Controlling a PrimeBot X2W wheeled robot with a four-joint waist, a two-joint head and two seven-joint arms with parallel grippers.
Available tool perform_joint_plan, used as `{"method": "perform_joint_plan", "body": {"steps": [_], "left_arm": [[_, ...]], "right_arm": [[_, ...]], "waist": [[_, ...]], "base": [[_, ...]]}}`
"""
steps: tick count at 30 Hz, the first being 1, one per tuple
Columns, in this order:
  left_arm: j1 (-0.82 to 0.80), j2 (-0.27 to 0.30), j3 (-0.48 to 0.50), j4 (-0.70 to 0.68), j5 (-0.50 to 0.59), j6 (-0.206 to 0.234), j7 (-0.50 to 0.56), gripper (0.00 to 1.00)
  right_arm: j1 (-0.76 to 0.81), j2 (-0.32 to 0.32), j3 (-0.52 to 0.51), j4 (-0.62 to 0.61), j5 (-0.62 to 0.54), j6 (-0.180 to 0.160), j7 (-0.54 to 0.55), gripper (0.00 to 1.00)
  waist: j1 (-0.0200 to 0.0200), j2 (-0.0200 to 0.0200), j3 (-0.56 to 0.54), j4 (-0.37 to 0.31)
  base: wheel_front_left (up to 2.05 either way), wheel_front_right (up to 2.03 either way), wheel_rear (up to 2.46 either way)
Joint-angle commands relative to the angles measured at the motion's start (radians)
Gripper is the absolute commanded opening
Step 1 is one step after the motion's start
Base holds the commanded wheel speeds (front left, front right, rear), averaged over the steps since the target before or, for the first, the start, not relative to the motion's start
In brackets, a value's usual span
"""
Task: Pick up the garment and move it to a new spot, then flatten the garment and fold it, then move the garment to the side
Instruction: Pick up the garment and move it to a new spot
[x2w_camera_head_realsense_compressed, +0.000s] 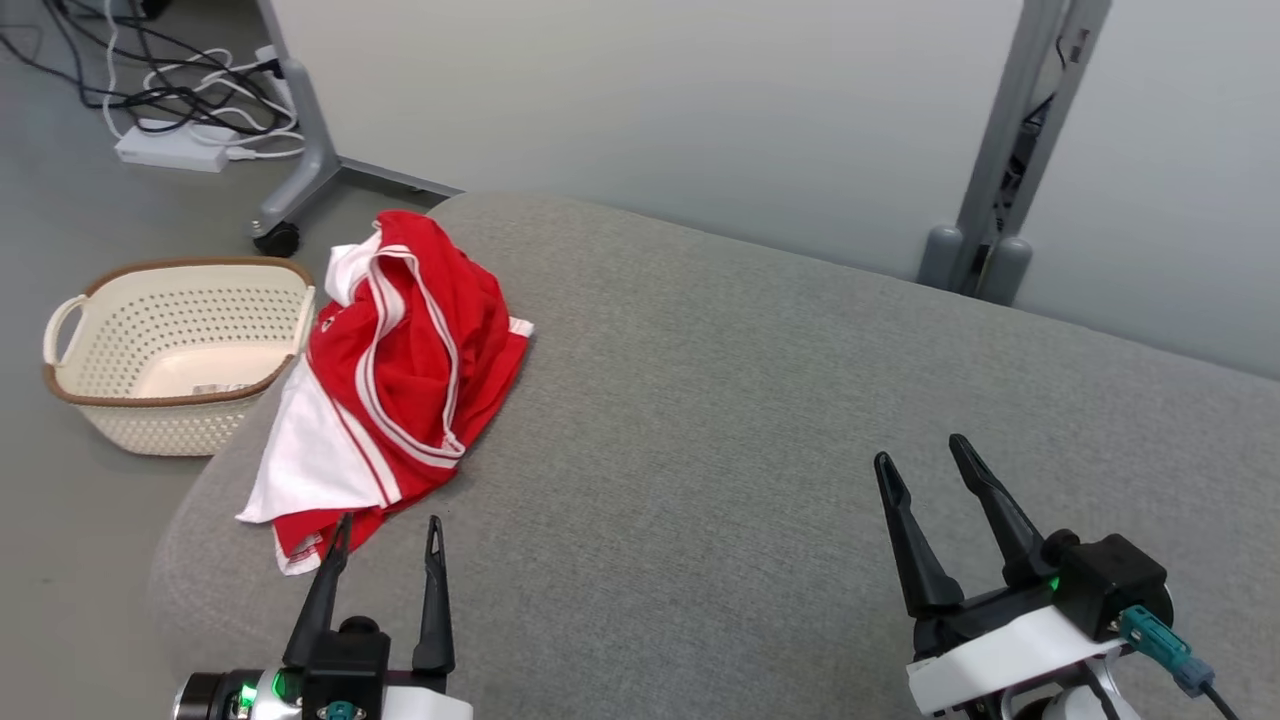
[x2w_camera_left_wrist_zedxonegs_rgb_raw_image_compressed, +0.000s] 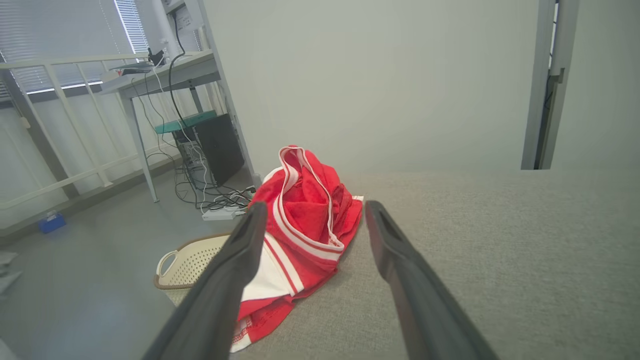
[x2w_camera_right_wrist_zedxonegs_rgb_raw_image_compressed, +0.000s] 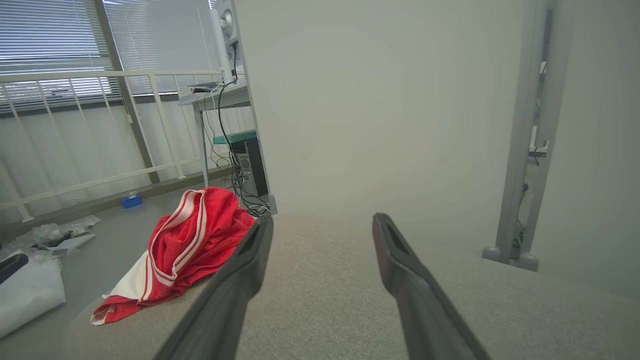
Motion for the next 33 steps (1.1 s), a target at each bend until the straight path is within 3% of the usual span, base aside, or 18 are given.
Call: {"method": "perform_joint_plan", "body": {"steps": [1,9,18,28,33], "left_arm": [[0.008,0.009,0.010,-0.004,-0.003,0.001,-0.002,1.00],[0.048,-0.005,0.048,-0.044,-0.017,0.030,-0.002,1.00],[0.057,-0.016,0.074,-0.051,-0.019,0.020,-0.002,1.00],[0.004,-0.004,0.132,-0.078,-0.048,-0.051,-0.002,1.00],[-0.069,0.012,0.176,-0.058,-0.086,-0.117,-0.002,1.00]], "right_arm": [[0.007,-0.007,0.007,-0.003,0.006,0.002,-0.003,1.00],[-0.039,-0.007,0.070,0.027,0.008,0.002,-0.003,1.00],[-0.049,-0.008,0.086,0.041,0.012,0.002,-0.003,1.00],[-0.021,-0.008,0.072,0.023,-0.027,0.002,-0.003,1.00],[-0.056,-0.008,0.062,0.000,-0.073,0.002,-0.003,1.00]], "waist": [[0.0000,0.0000,-0.014,0.034],[0.0000,0.0000,0.006,0.051],[0.0000,0.0000,0.000,0.046],[0.0000,0.0000,0.010,0.035],[0.0000,0.0000,0.081,0.011]], "base": [[0.00,0.00,0.00],[0.00,0.00,0.00],[0.00,0.00,0.00],[0.00,0.00,0.00],[0.00,0.00,0.00]]}}
